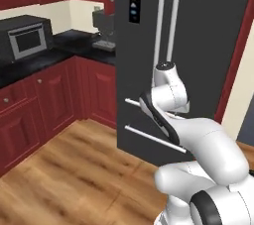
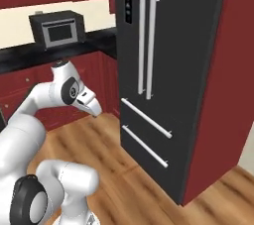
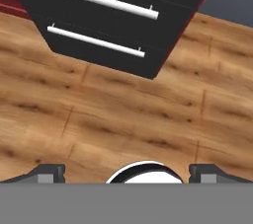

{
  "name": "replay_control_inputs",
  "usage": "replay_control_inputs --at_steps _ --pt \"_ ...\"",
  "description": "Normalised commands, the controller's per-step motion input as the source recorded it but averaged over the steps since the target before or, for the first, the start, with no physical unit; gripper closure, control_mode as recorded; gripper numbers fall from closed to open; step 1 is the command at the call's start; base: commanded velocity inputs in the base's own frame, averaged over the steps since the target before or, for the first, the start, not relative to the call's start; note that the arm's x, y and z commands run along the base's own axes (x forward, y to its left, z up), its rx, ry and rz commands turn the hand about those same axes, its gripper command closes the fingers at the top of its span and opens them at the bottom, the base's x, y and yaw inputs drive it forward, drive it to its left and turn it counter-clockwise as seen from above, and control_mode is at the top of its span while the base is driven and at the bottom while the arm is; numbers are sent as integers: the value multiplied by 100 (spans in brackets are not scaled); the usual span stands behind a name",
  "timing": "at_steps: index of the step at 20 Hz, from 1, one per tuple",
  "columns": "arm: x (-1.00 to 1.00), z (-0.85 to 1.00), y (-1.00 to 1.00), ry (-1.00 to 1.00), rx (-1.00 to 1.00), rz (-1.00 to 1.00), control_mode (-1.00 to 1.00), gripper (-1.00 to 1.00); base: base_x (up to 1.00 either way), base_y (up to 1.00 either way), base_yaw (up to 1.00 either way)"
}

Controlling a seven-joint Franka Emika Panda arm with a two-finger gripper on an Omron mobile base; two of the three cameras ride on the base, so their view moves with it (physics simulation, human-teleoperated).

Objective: Retrieve the tupperware and aluminum foil from the cabinet and place them on the dining counter near the plate with kebab skewer and steak to prepare for storing leftovers.

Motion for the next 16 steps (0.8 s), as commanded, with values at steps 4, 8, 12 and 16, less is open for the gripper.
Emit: replay_control_inputs --at_steps 4,8,12,16 --pt "0 0 0 0 0 0 100 -100 75 100 -22" --pt "0 0 0 0 0 0 100 -100 78 100 -21" --pt "0 0 0 0 0 0 100 -100 82 100 -25" --pt "0 0 0 0 0 0 100 -100 83 100 -28"
